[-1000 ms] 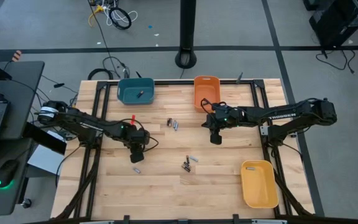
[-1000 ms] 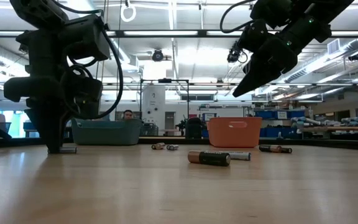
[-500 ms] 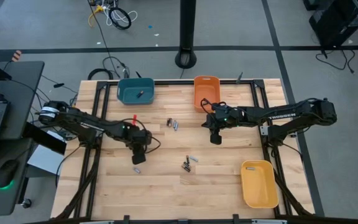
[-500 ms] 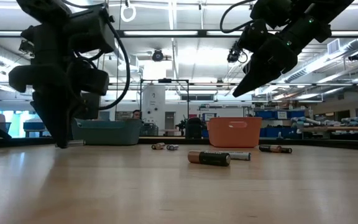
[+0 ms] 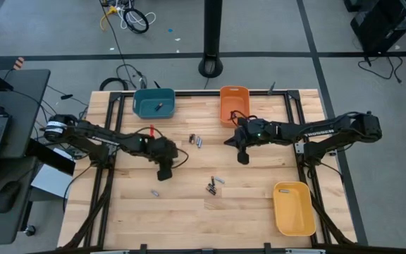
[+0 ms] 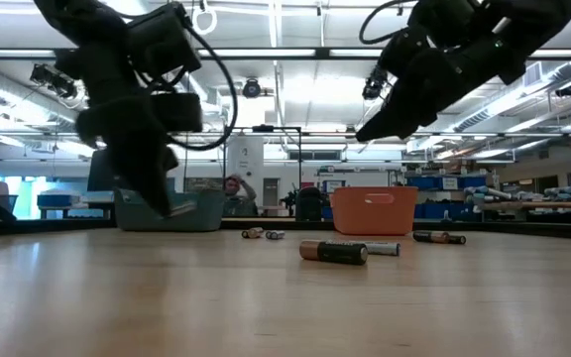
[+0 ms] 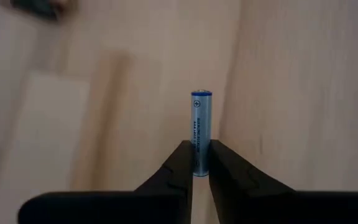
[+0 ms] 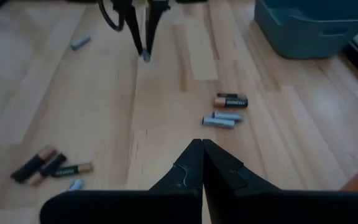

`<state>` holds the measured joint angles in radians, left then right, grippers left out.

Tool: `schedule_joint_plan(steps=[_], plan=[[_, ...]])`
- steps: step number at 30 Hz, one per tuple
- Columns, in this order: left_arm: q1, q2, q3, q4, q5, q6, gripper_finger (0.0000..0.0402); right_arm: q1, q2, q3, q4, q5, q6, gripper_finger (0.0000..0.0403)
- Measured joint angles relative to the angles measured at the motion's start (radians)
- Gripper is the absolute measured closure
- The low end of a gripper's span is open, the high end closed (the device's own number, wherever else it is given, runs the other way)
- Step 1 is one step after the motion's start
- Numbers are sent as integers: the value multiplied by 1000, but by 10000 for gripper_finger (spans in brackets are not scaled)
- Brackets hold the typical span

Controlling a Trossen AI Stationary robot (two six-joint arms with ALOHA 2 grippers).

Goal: Sort batteries
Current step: Put the silver battery into the yellow bin

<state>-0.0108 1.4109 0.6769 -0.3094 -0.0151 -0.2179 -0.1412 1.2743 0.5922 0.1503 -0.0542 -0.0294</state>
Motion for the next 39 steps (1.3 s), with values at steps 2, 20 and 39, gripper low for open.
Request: schedule_joint_plan(steps=[2,20,39], plan=[[27,0,0,66,1,31,357,-5,0,-14,39,-8,19,391],[188,-1,0,930,237,188,357,-4,0,-26,454,-21,116,325],[186,-1,1,1127,243,188,357,16,46,67,620,-18,150,216]])
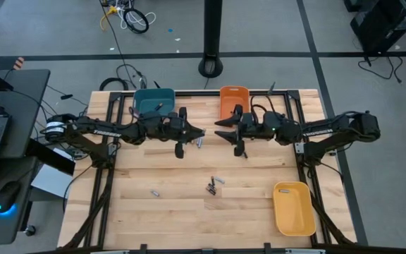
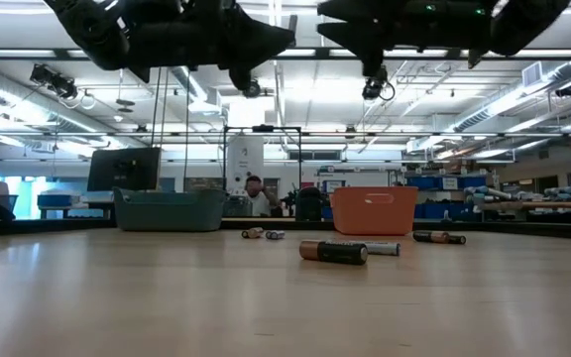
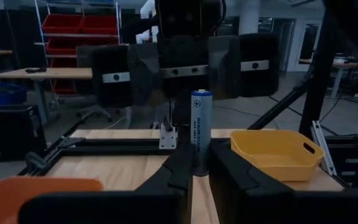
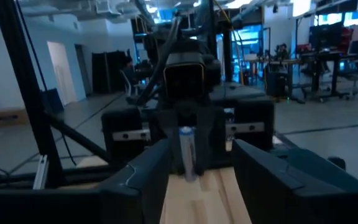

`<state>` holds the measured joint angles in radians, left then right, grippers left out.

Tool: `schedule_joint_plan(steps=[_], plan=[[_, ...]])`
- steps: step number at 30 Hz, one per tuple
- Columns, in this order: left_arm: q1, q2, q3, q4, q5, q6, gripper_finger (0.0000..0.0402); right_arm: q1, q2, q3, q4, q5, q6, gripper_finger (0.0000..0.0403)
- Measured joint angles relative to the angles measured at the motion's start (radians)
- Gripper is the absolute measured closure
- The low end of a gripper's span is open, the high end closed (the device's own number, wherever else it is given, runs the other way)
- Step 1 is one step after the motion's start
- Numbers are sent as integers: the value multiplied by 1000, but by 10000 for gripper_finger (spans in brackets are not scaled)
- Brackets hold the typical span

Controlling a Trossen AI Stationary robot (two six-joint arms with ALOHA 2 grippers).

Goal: Sort batteries
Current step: Put the silver battery into the yellow bin

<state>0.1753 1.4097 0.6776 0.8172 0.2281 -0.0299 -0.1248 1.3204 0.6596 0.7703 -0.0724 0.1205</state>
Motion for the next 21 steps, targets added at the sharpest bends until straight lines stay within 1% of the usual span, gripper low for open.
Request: schedule_joint_plan(steps=[7,13,17,21], plan=[[-1,0,20,-5,19,2,357,6,112,97,-29,-1,-7,204],[-1,0,19,-10,27,20,357,7,153,139,-38,-19,11,199],[-2,0,19,-25,28,25,357,7,144,144,-30,-25,11,207],[-5,0,19,-22,27,26,357,7,151,144,-26,-33,9,230]])
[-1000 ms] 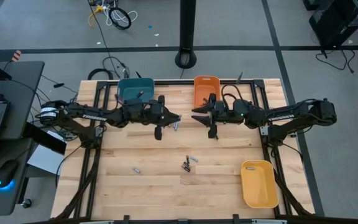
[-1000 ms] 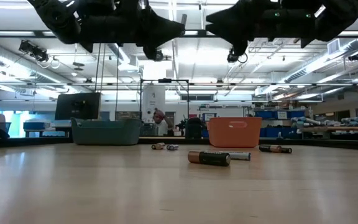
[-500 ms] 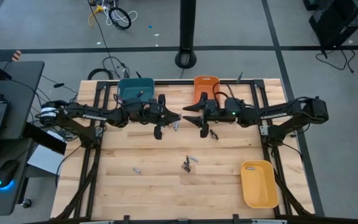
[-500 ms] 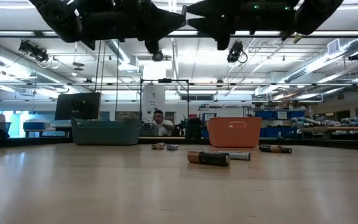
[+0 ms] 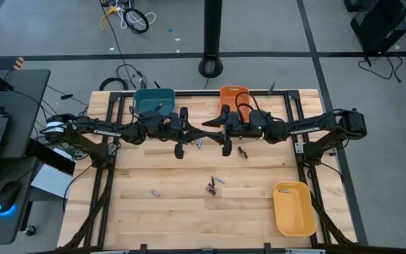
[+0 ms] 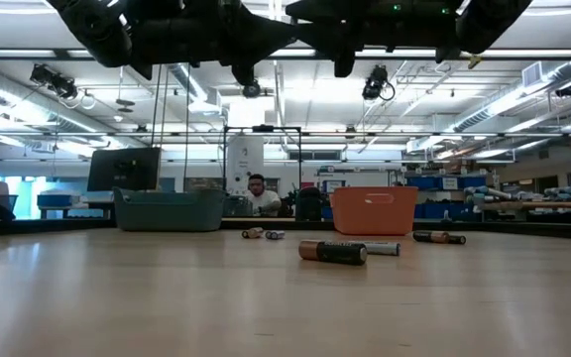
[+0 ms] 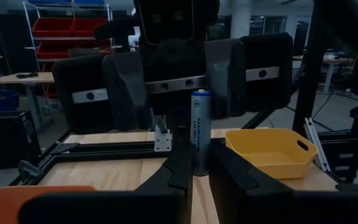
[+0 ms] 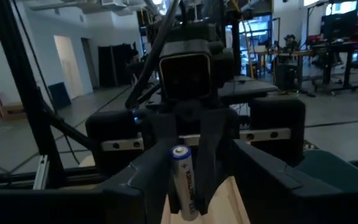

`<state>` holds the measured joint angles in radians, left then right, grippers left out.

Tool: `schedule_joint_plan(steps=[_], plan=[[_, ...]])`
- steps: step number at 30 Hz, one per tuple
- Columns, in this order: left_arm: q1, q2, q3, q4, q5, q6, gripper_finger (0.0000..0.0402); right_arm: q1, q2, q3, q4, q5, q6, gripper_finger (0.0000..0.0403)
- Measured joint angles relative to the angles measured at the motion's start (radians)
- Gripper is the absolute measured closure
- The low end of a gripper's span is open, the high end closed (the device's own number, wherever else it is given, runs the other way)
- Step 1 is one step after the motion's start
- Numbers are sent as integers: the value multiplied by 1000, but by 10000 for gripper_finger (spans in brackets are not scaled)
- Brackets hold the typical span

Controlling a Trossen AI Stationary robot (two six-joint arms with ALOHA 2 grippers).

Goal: Sort batteries
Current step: Put the silver battery into the yellow bin

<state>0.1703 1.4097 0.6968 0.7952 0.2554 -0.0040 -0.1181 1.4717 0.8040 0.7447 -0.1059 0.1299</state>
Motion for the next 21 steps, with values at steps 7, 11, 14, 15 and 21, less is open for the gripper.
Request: schedule_joint_plan(steps=[7,11,14,15,21], plan=[[0,0,0,7,-7,0,357,0,16,0,20,-28,-3,299],[-1,0,0,11,-8,-3,357,1,16,0,23,-28,-33,346],[-1,0,-1,13,-8,-2,357,1,16,-1,23,-28,-51,355],[-1,0,-1,12,-8,-2,357,1,16,-1,23,-28,-51,355],[-1,0,-1,12,-8,-2,357,1,16,-1,24,-27,-55,353]])
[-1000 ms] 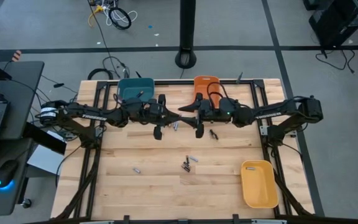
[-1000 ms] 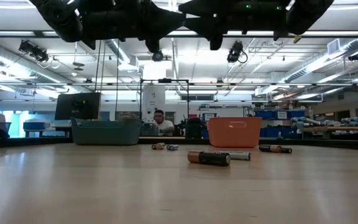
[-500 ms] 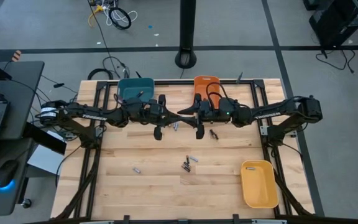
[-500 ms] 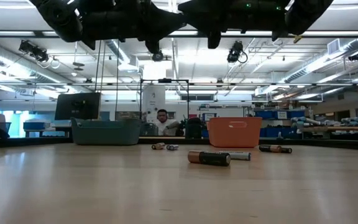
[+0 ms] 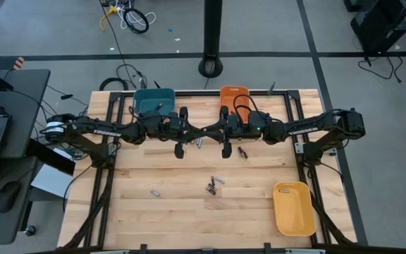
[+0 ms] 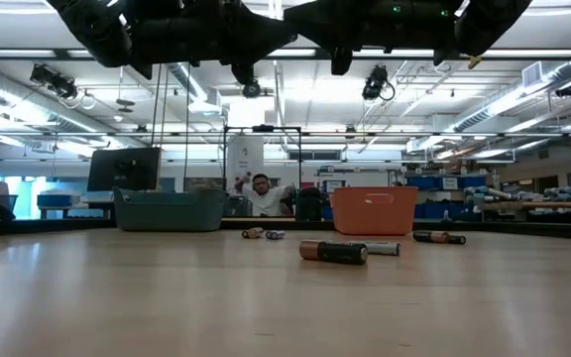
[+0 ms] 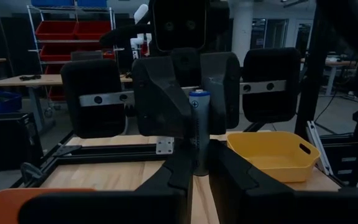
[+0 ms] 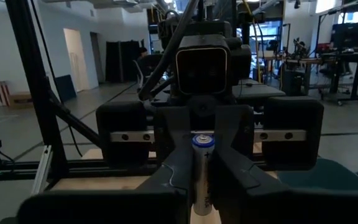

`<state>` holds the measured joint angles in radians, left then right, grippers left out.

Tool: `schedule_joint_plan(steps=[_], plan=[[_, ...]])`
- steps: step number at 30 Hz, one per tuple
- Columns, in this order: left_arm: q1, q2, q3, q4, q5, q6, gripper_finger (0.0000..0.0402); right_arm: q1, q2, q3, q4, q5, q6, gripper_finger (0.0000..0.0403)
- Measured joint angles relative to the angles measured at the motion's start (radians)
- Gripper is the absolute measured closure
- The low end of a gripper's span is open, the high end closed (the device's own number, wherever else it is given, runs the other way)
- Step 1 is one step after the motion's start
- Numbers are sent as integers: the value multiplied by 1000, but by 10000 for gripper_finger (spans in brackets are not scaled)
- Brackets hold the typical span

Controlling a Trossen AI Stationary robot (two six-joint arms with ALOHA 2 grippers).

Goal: Sort batteries
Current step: Put the silver battery into the yellow bin

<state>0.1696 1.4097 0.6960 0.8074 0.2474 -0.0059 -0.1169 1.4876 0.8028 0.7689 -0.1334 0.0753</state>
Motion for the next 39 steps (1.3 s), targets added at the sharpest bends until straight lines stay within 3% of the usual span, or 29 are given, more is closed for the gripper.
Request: schedule_joint_plan(steps=[13,22,28,33,39], plan=[[0,0,0,-11,-1,0,335,0,0,0,1,6,-23,354],[-6,0,0,-18,22,2,291,0,0,0,24,10,-24,354],[-9,0,0,-71,-45,49,262,-1,-23,0,17,16,-27,354],[-8,0,0,-174,-155,94,259,-2,-116,0,-147,38,-27,354],[-8,0,0,-186,-167,107,259,28,-259,24,-522,194,-17,354]])
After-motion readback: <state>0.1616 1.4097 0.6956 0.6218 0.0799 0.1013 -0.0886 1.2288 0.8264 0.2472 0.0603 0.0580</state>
